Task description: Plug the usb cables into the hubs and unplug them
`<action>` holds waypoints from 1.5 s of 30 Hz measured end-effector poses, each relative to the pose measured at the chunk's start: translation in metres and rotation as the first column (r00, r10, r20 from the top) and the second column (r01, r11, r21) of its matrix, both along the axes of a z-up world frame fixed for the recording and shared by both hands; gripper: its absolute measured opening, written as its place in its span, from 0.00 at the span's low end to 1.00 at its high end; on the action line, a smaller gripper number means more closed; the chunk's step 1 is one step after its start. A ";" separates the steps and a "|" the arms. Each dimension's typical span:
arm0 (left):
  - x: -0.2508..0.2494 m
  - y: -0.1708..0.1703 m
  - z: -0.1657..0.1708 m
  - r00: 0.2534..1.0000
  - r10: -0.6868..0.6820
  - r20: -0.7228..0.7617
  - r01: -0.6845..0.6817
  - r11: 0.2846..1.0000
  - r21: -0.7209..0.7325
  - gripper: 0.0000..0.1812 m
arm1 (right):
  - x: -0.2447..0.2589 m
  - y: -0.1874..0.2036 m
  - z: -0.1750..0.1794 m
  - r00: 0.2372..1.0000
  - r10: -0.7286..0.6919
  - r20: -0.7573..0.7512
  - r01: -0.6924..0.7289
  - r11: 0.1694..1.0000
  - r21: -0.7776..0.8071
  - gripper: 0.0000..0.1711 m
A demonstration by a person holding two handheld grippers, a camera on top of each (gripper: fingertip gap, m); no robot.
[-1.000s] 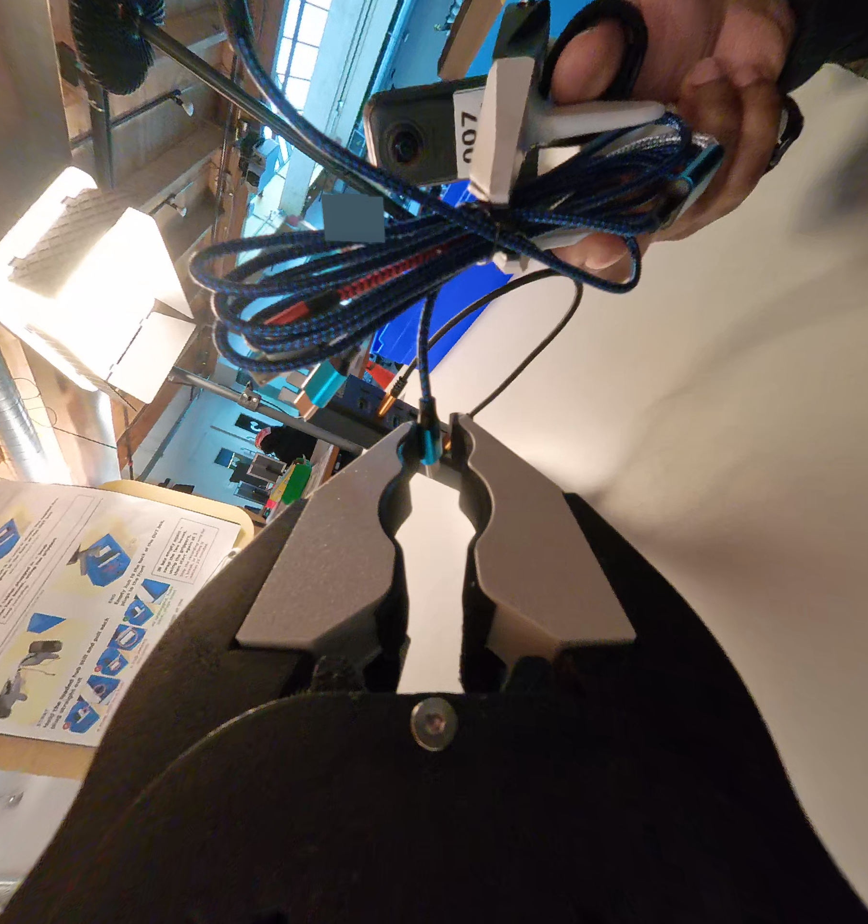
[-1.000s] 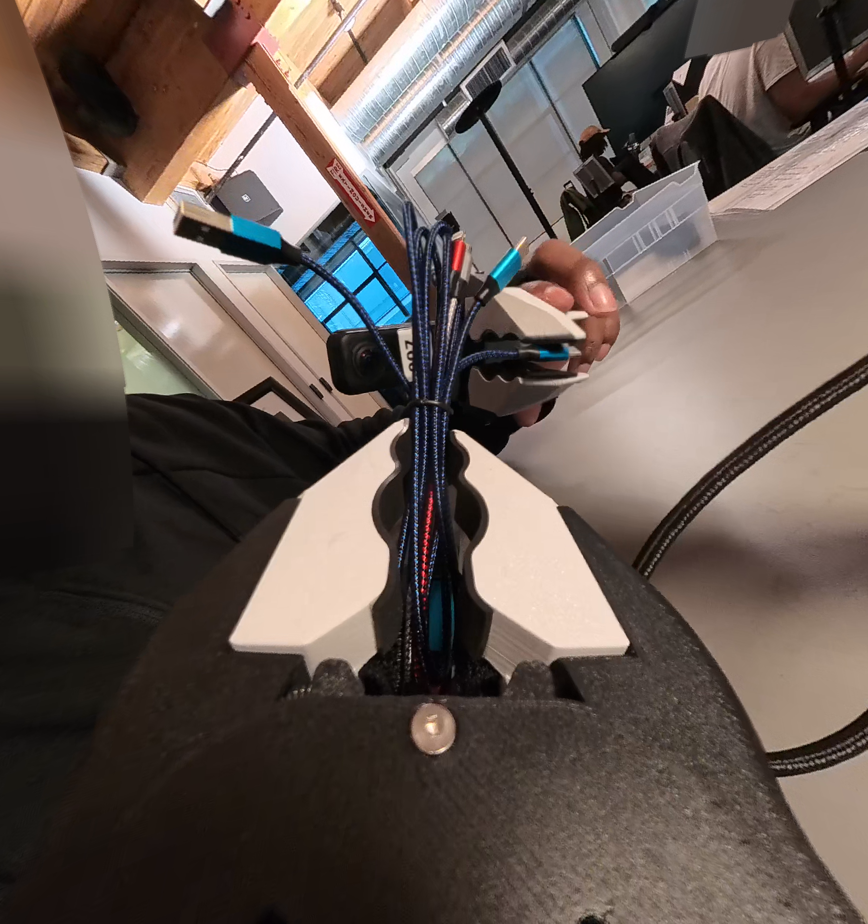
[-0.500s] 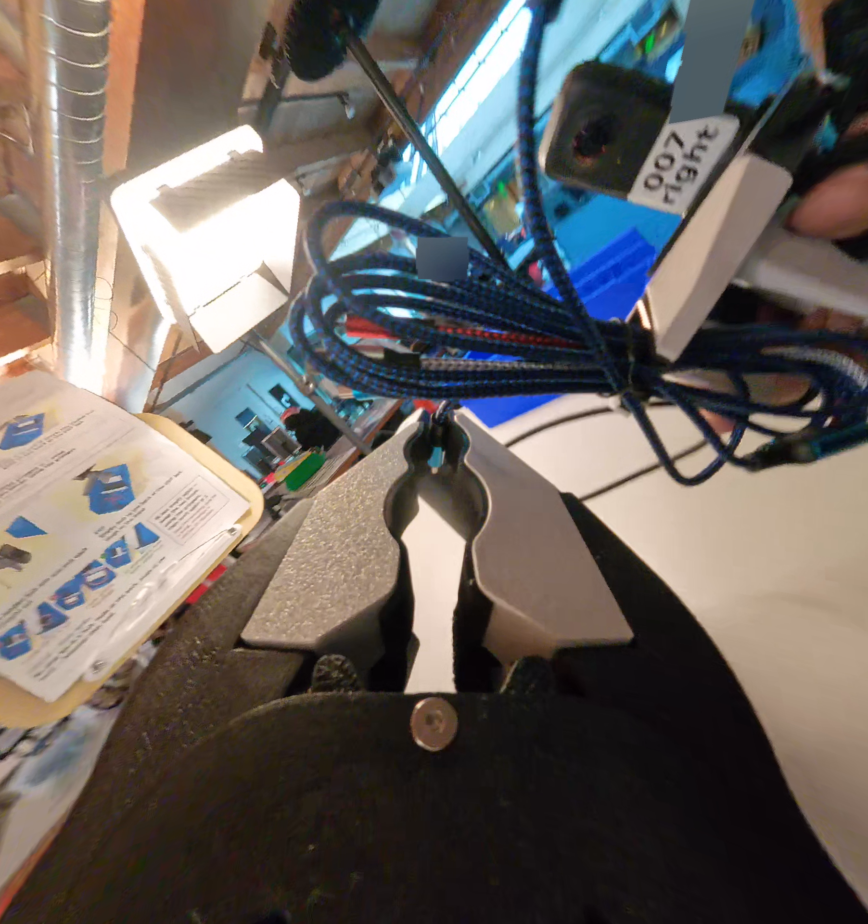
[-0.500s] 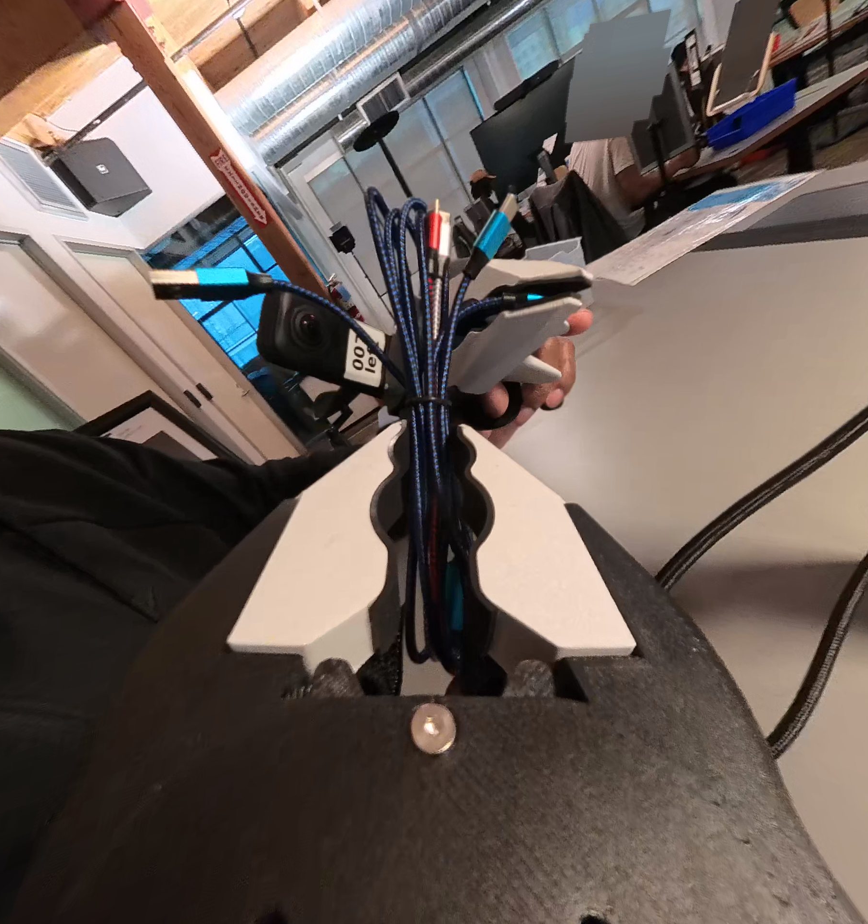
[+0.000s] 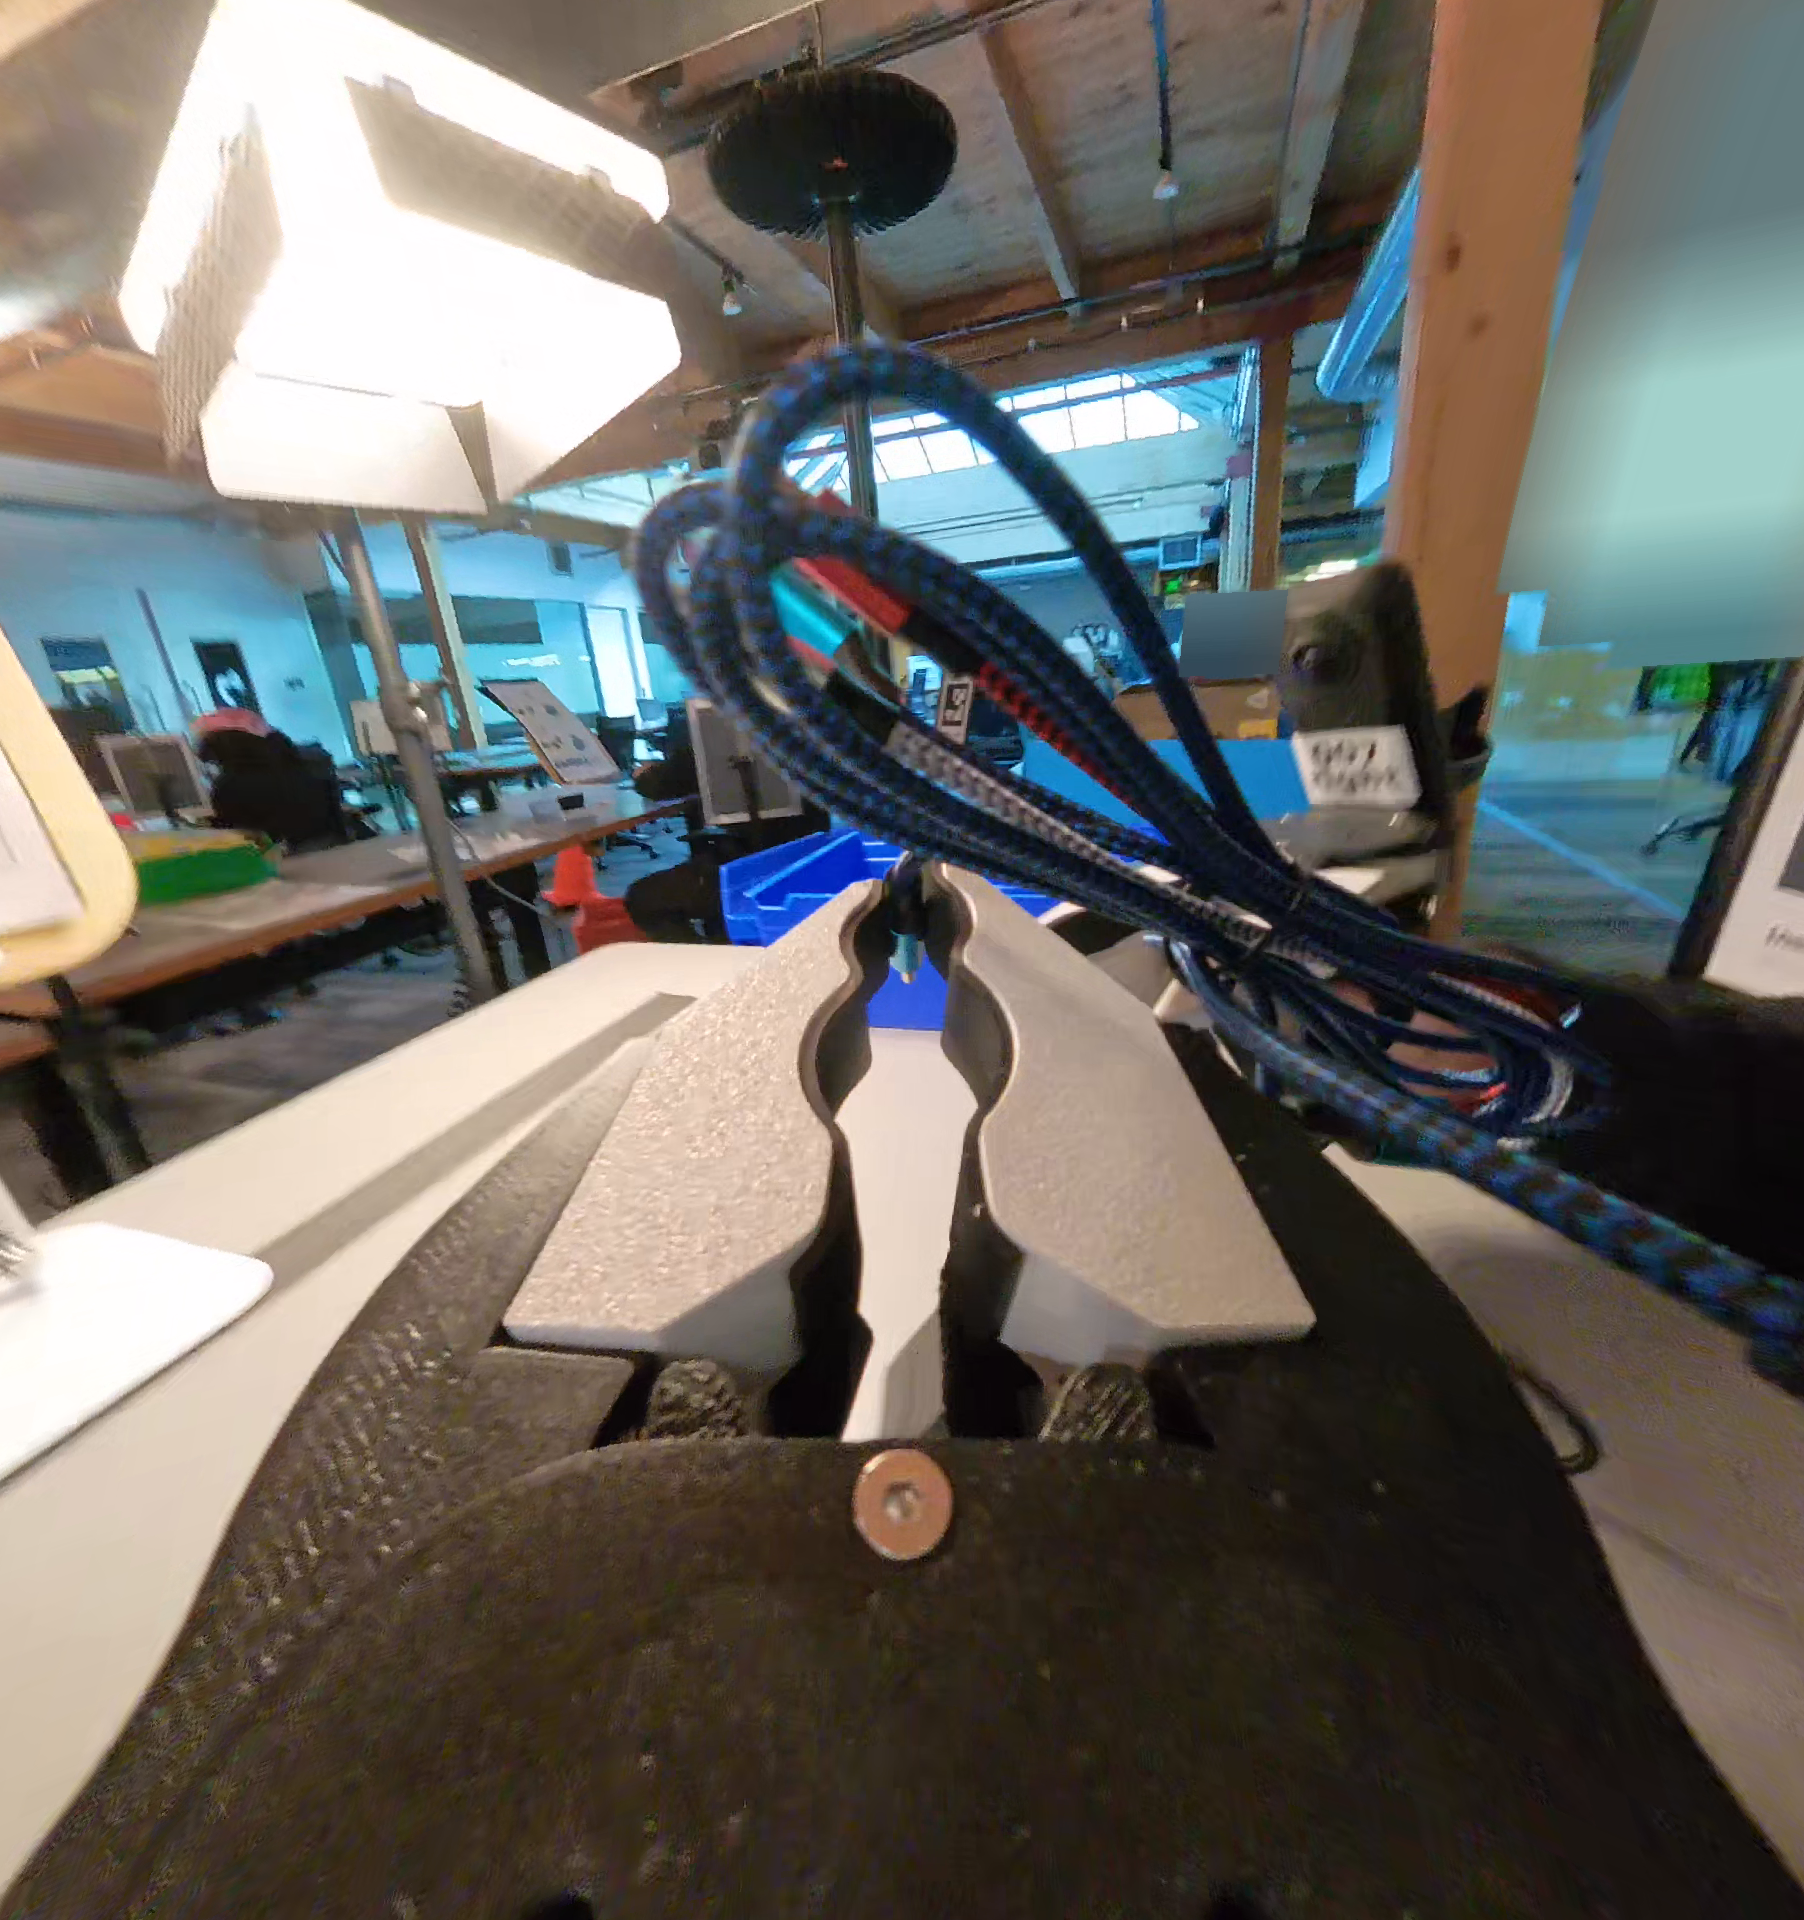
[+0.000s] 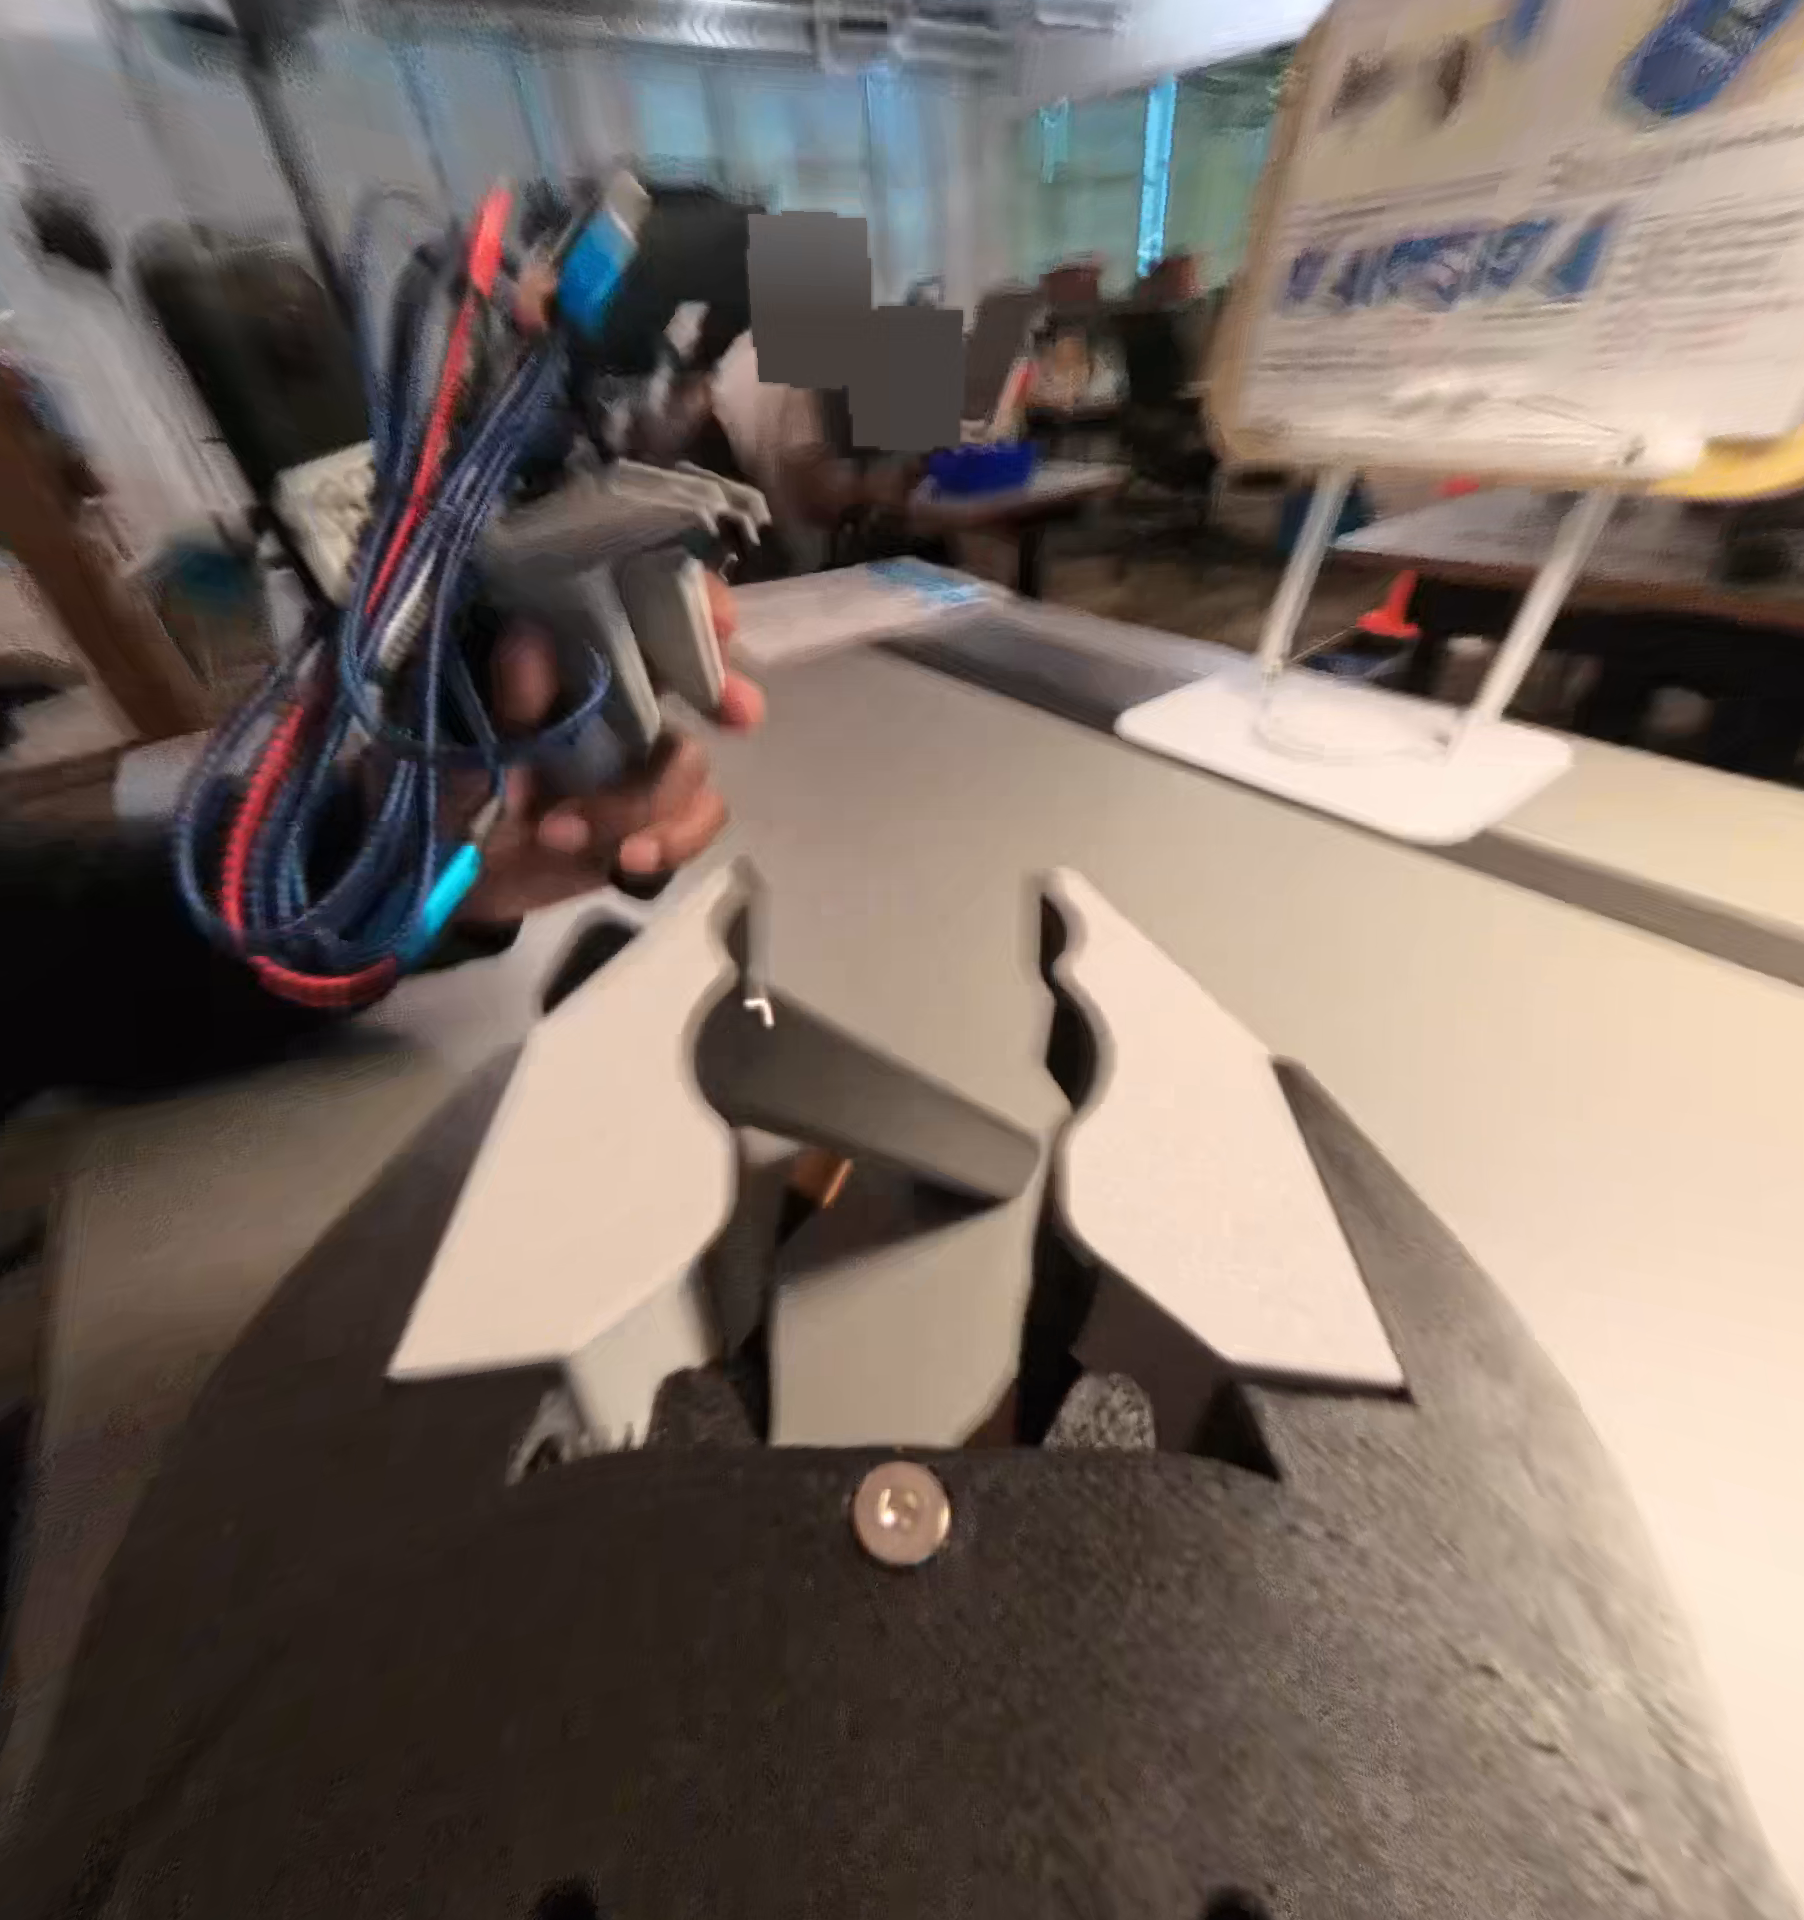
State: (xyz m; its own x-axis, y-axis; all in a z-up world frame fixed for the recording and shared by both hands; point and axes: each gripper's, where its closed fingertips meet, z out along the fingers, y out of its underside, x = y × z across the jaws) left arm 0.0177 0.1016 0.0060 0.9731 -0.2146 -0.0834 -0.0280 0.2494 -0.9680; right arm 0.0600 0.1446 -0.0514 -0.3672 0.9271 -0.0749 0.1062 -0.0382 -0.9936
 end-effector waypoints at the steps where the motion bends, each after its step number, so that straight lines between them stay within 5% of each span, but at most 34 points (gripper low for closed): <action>1: 0.003 0.004 -0.006 0.999 -0.017 0.034 0.017 1.000 -0.013 0.04 | -0.004 0.000 -0.005 1.000 -0.001 -0.011 0.001 0.999 -0.035 0.33; 11: -0.003 0.001 -0.031 0.997 -0.024 0.068 0.028 0.998 -0.059 0.05 | -0.002 -0.023 -0.048 0.981 0.128 0.144 -0.120 0.991 -0.059 0.29; 15: -0.015 -0.012 -0.029 0.997 -0.004 0.083 0.007 1.000 -0.027 0.05 | 0.003 -0.033 -0.056 0.961 0.209 0.182 -0.228 0.969 0.090 0.29; 21: -0.051 -0.047 -0.018 0.987 0.021 0.157 -0.029 0.998 0.053 0.04 | -0.014 -0.058 -0.060 0.900 0.339 0.273 -0.433 0.763 0.481 0.28; 26: -0.074 -0.087 0.001 0.970 -0.056 0.235 0.013 0.984 0.180 0.04 | -0.058 -0.070 -0.062 0.812 0.425 0.400 -0.582 0.530 0.618 0.26; 30: -0.099 -0.120 0.019 0.948 -0.098 0.302 0.007 0.957 0.290 0.04 | -0.106 -0.084 -0.043 0.762 0.510 0.399 -0.644 0.539 0.542 0.24; 33: -0.119 -0.133 0.022 0.943 -0.064 0.326 -0.043 0.950 0.310 0.04 | -0.116 -0.114 -0.048 0.620 0.613 0.489 -0.784 0.470 0.405 0.23; 40: -0.135 -0.138 0.017 0.935 -0.041 0.353 -0.068 0.955 0.290 0.05 | -0.067 -0.147 -0.120 0.200 0.505 0.840 -0.976 0.028 0.216 0.41; 45: -0.126 -0.134 0.018 0.939 -0.061 0.338 -0.039 0.959 0.280 0.04 | -0.041 -0.141 -0.134 0.161 0.435 0.886 -0.976 -0.063 0.208 0.47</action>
State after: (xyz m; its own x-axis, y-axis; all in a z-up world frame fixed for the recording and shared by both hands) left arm -0.1087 -0.0322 0.0235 0.9506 -0.2422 0.1939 0.2946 0.5084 -0.8092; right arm 0.0195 0.0033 -0.1853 -0.9750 -0.1511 -0.1631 -0.0914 0.9411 -0.3254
